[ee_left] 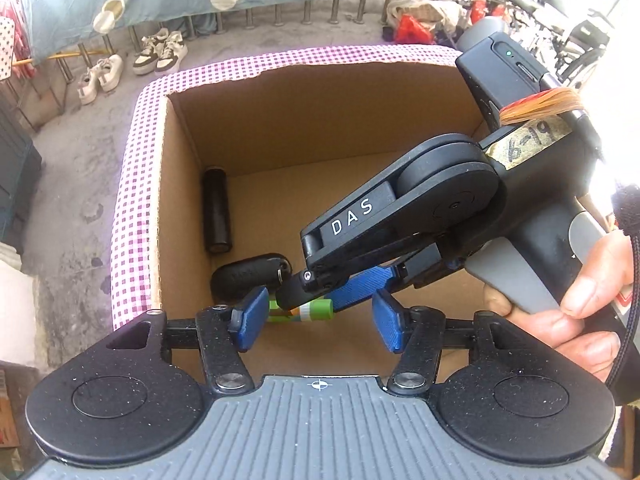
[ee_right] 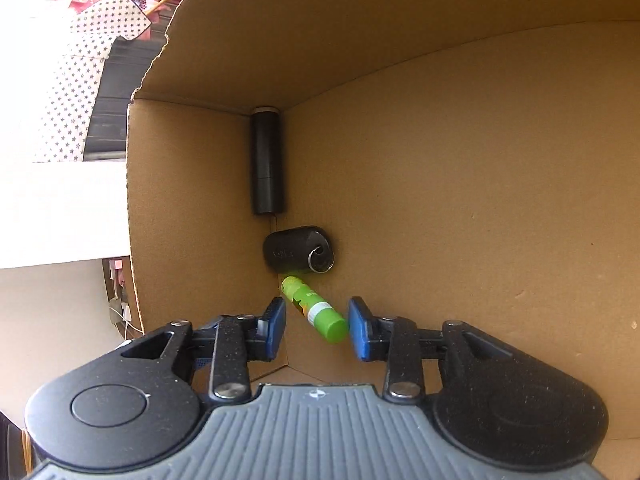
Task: Organize rigid objects
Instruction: 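Open the right gripper and move it back to the black tape roll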
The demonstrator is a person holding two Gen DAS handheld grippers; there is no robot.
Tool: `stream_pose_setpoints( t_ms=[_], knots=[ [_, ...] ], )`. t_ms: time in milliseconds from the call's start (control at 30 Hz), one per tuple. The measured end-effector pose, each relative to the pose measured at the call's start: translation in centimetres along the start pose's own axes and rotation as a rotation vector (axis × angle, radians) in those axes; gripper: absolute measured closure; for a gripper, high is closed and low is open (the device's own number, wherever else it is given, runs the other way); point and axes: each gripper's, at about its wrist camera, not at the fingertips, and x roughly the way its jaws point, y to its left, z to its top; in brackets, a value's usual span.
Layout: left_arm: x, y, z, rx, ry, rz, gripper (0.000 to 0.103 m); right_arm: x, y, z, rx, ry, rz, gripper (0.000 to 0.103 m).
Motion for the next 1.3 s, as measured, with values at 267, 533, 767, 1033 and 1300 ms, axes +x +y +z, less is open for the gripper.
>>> stream_pose_setpoints(
  t_ms=[267,533,767,1033,1300],
  knots=[
    [-4.4,-0.8,-1.6,-0.029,-0.144,-0.052,0.042,-5.6,0.2,-1.7,-0.03,-0.151,0.07,0.05],
    [-10.0,-2.5,-6.2,-0.027,-0.326,-0.053,0.039,-14.3,1.2,-10.7,-0.209,-0.39,0.127,0.05],
    [-10.3,-4.7,-11.7,-0.015,-0.357,-0.095,0.038,-16.7,-1.0,-21.0,-0.348,-0.524,0.045,0.05],
    [-5.8,-8.5,-16.6,0.081,-0.249,-0.1,0.038,-10.5,-3.3,-26.3,-0.376,-0.553,-0.126,0.054],
    [-1.8,-11.4,-18.3,0.197,-0.215,-0.01,0.042,-5.9,-3.8,-26.2,-0.451,-0.479,-0.211,0.073]
  ],
)
